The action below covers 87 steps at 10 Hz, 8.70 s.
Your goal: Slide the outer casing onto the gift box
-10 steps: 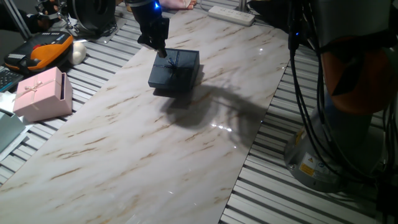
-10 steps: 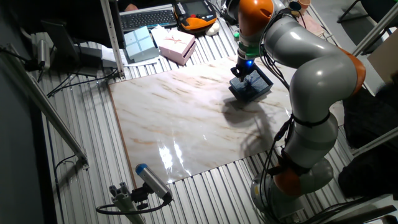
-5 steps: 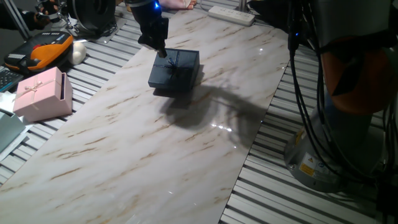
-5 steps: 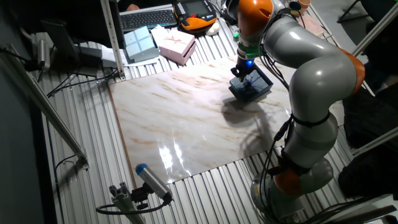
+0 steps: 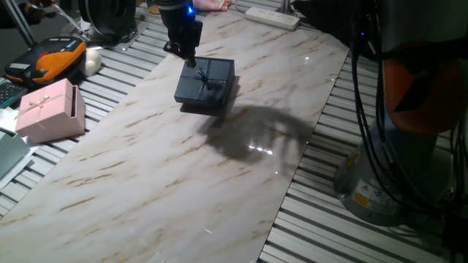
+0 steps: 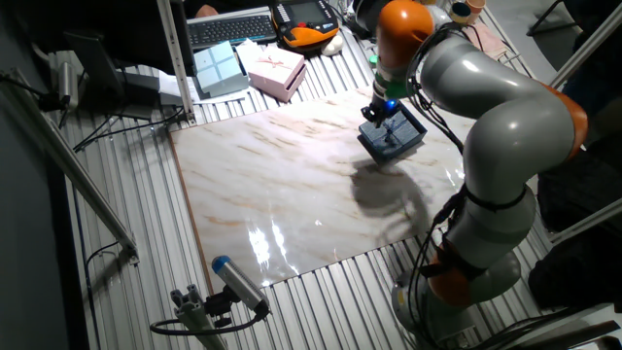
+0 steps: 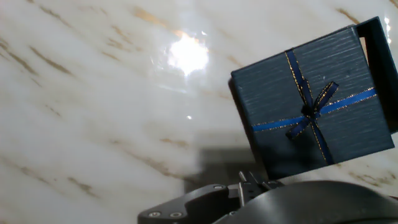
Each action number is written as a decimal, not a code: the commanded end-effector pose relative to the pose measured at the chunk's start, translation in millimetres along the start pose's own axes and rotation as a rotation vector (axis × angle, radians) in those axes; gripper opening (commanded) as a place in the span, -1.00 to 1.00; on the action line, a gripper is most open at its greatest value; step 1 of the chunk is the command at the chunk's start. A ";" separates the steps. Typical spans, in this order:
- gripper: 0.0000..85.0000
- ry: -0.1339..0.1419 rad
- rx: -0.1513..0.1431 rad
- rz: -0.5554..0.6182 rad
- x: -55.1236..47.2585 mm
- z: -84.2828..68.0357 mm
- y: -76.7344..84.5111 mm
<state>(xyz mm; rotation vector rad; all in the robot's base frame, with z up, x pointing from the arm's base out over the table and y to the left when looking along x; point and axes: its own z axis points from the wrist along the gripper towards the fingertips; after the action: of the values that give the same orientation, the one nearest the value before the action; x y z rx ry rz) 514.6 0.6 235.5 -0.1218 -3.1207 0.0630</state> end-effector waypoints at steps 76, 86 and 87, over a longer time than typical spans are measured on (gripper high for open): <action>-1.00 -0.041 0.124 -0.165 -20.0 140.0 -50.0; -1.00 -0.052 0.120 -0.204 -20.3 143.4 -67.4; -1.00 -0.046 0.116 -0.209 -20.2 139.4 -70.0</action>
<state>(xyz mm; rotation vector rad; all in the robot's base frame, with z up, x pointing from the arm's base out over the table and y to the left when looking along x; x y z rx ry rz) 526.6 -76.3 98.8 0.2115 -3.1430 0.2465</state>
